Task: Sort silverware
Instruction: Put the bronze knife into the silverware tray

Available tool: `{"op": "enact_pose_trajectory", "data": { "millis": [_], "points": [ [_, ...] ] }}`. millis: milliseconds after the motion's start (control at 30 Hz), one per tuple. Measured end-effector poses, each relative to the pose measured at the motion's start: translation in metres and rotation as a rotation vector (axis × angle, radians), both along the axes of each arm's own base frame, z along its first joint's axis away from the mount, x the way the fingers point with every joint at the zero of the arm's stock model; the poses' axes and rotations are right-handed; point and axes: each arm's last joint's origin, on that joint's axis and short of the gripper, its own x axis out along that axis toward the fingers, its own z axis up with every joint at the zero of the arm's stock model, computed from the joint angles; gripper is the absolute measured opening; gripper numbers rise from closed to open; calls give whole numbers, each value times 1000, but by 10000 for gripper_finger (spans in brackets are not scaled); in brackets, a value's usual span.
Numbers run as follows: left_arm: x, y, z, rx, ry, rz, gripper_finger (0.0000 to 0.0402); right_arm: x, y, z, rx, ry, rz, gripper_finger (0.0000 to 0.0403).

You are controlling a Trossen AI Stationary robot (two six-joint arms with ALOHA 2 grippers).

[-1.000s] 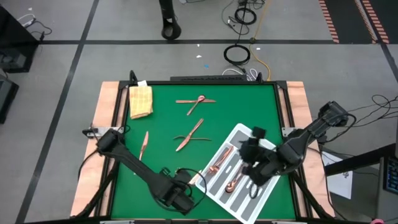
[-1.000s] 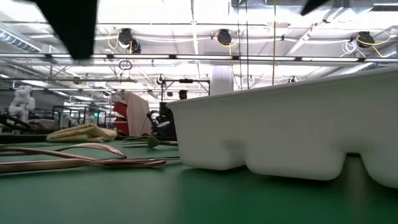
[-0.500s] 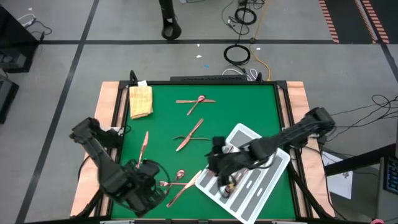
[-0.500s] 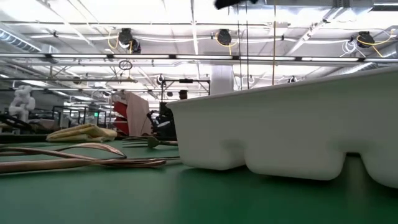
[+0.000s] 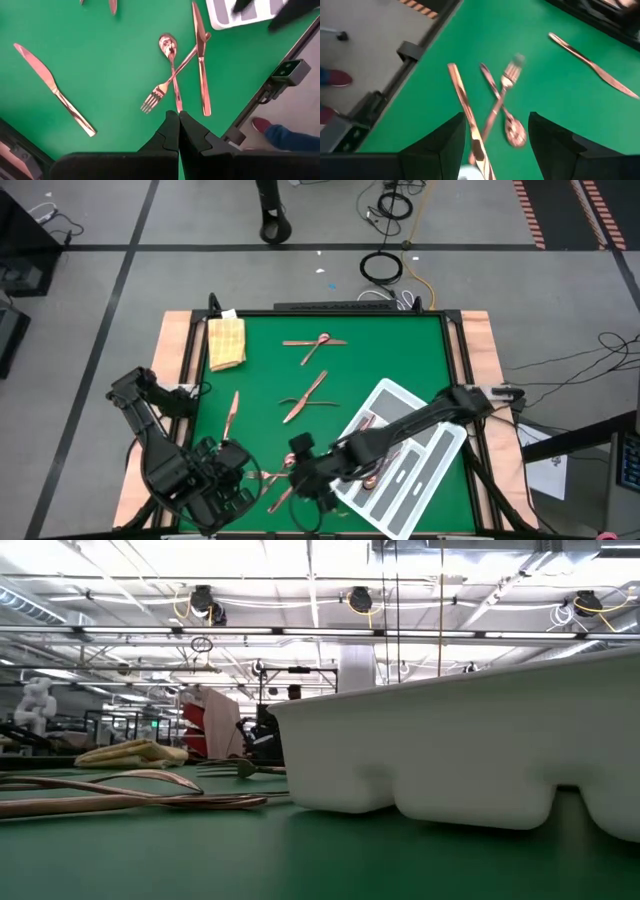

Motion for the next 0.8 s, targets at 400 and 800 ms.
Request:
{"op": "enact_pose_trajectory", "data": {
  "millis": [400,800],
  "points": [
    [0,0,0,21,9,-64,0,39,20,-75,-64,79,97,201],
    [0,0,0,25,5,-65,0,48,19,-116,-162,117,192,201]
  ]
}}
